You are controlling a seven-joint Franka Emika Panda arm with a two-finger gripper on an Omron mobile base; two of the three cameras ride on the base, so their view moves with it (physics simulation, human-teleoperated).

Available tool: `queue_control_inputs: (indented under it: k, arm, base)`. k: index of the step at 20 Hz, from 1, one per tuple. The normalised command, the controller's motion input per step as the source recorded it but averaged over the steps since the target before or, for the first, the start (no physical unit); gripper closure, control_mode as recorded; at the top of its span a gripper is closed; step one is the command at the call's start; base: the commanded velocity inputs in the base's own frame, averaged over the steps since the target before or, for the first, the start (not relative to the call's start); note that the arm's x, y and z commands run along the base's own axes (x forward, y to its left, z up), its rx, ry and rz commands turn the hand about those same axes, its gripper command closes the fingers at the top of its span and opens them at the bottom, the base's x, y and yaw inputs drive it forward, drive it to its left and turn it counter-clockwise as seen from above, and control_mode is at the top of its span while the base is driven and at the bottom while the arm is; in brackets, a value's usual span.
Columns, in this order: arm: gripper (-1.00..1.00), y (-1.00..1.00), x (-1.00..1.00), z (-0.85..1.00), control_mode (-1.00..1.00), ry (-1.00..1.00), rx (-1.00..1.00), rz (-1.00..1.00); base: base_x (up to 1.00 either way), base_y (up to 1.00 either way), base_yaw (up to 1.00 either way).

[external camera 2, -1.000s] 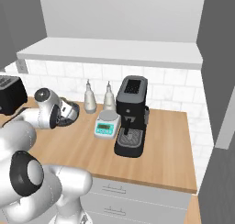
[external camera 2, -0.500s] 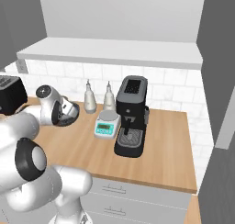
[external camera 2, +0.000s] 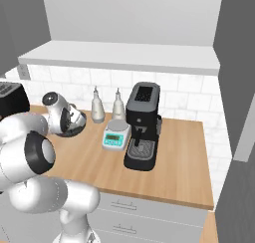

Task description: Pick up the bowls on the counter and stack them on top of one another in the open cabinet. Place the smaller bowl on top of the larger bowl.

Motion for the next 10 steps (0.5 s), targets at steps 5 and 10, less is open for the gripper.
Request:
queue_control_inputs:
  k: [5, 10]
  arm:
    - [1.0, 0.12, 0.24, -0.2, -1.0, 0.0, 0.0, -0.03]
    - [1.0, 0.25, 0.32, -0.11, -1.0, 0.0, 0.0, -0.04]
  base:
    - [0.0, 0.0, 0.0]
    - [0.0, 0.0, 0.0]
